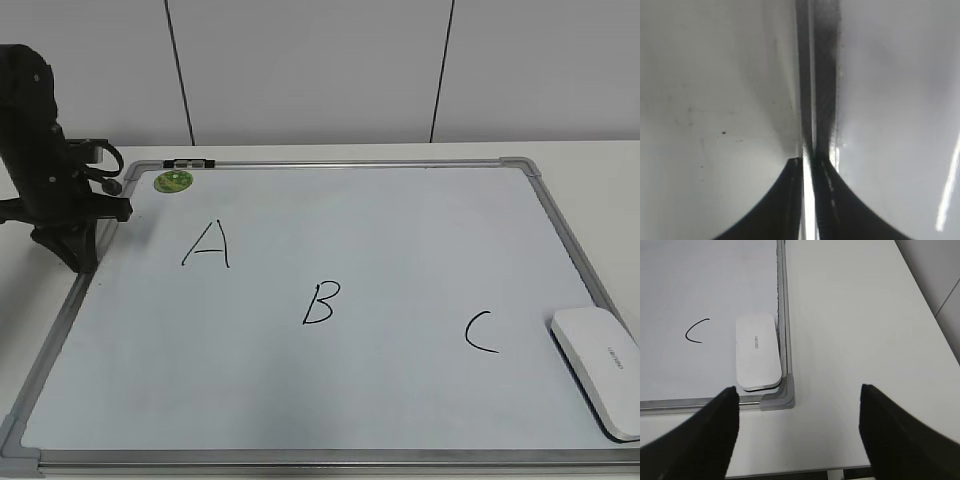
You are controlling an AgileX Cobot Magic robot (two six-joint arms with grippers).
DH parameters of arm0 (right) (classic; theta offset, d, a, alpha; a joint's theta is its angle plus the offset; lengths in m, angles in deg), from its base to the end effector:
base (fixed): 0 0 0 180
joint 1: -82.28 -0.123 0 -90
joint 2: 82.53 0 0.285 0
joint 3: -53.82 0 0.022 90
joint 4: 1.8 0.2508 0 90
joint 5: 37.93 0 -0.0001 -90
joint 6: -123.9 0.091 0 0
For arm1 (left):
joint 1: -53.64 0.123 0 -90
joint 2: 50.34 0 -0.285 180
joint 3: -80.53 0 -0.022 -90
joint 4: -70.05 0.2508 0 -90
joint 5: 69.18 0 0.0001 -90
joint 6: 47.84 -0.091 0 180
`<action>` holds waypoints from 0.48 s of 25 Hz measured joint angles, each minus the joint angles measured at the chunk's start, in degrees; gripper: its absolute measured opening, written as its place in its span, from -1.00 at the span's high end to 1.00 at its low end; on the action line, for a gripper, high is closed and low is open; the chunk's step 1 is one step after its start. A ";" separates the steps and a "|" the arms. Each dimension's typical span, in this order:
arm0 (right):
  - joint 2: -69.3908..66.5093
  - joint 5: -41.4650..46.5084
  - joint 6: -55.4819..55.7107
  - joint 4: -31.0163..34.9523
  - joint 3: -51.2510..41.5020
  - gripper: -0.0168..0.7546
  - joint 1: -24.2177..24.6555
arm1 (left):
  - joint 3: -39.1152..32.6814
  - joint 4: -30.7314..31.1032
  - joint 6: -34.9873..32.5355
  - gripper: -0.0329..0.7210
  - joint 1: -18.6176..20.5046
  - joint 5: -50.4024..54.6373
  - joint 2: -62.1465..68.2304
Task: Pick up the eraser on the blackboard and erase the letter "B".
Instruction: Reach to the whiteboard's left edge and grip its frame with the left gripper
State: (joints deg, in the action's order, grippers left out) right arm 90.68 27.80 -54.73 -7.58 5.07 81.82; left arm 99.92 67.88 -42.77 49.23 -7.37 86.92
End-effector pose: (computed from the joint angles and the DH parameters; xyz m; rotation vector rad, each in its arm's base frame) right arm -0.0111 -0.0084 0.2698 0.0277 2.1136 -0.1029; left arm 0.4402 -0.0370 0.1277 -0.0460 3.1380 -0.0530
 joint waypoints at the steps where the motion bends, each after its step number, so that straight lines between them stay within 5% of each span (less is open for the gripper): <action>1: 0.00 0.00 0.00 0.00 0.00 -0.48 0.00 | 0.00 -0.13 0.00 0.80 0.00 0.00 0.00; 12: 0.00 0.00 0.00 0.00 0.00 -0.48 0.00 | 0.11 -0.36 0.33 0.86 0.00 0.00 0.00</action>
State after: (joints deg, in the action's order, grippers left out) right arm 90.68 27.80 -54.73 -7.58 5.07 81.82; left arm 100.03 67.52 -42.44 49.23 -7.37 86.92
